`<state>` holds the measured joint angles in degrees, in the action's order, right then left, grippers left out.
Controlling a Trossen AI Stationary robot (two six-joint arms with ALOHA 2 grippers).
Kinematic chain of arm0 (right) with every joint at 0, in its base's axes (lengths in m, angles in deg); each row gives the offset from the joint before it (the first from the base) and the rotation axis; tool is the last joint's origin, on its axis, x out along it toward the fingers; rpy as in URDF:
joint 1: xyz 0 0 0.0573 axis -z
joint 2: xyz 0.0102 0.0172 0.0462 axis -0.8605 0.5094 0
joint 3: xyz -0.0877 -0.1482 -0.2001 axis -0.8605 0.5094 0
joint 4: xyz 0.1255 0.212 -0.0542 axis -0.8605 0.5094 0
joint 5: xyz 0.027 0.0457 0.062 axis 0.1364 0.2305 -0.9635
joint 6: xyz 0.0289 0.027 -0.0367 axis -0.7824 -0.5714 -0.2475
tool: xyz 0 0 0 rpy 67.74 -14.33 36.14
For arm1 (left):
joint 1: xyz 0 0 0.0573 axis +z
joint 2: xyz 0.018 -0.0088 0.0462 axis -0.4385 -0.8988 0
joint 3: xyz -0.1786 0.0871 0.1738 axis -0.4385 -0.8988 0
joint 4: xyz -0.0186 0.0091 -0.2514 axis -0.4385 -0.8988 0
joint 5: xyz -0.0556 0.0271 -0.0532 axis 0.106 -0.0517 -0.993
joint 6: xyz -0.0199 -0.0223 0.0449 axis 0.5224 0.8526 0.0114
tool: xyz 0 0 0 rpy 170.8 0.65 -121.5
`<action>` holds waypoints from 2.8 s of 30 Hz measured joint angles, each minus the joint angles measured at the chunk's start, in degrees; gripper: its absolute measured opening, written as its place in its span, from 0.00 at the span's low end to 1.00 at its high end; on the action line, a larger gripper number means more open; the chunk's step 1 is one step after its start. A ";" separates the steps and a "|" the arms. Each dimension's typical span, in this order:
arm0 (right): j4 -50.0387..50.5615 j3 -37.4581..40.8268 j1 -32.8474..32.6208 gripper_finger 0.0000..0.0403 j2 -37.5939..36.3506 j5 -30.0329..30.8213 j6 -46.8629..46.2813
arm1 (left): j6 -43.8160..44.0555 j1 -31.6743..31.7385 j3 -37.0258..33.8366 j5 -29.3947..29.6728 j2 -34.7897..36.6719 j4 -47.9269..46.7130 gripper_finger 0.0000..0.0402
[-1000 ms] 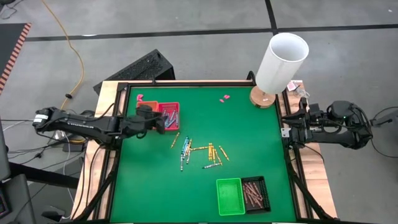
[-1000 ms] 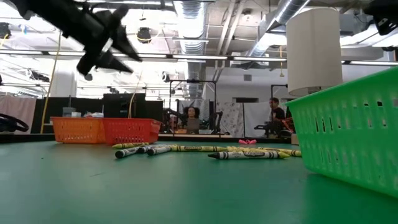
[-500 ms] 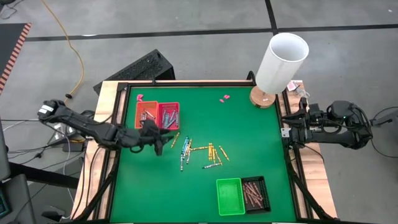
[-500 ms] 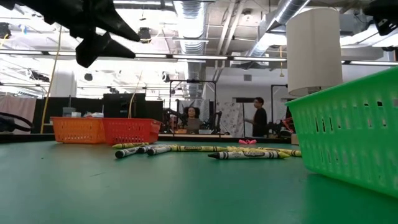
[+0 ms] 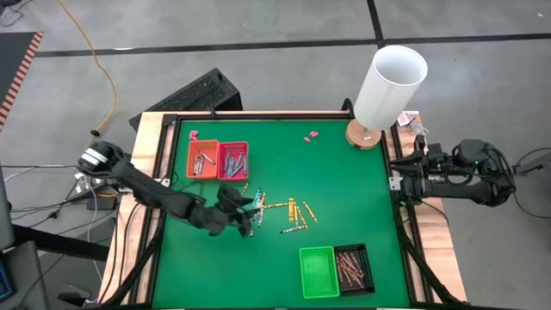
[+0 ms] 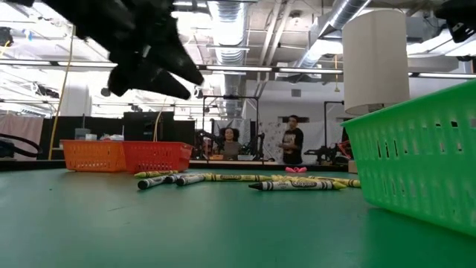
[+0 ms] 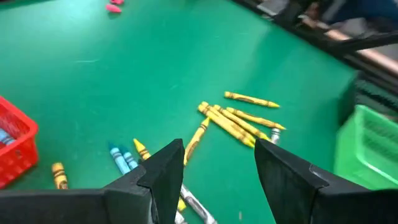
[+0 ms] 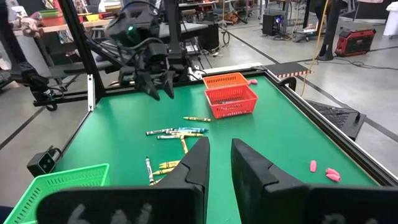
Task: Sort crayons
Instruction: Put the black crayon into the orange bin
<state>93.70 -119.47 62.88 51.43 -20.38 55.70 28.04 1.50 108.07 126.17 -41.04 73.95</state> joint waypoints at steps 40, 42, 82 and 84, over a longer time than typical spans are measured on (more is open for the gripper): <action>0.07 0.00 0.00 0.17 0.02 0.04 -0.04 | 47.68 -4.87 25.41 -8.16 -13.83 -48.31 0.46; 0.07 0.00 0.00 0.17 0.02 0.04 -0.05 | 48.86 -5.20 25.55 -7.87 -15.00 -47.77 0.46; 0.16 0.00 0.00 0.17 -0.04 0.80 -0.21 | 51.39 -5.78 26.31 -7.46 -30.29 -40.69 0.29; 0.20 0.00 0.00 0.17 -0.04 0.82 -0.20 | 51.20 -5.78 26.31 -7.59 -30.31 -40.96 0.23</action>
<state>93.90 -119.47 62.88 51.39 -19.55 55.50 79.24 -4.28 134.38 118.58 -71.35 32.99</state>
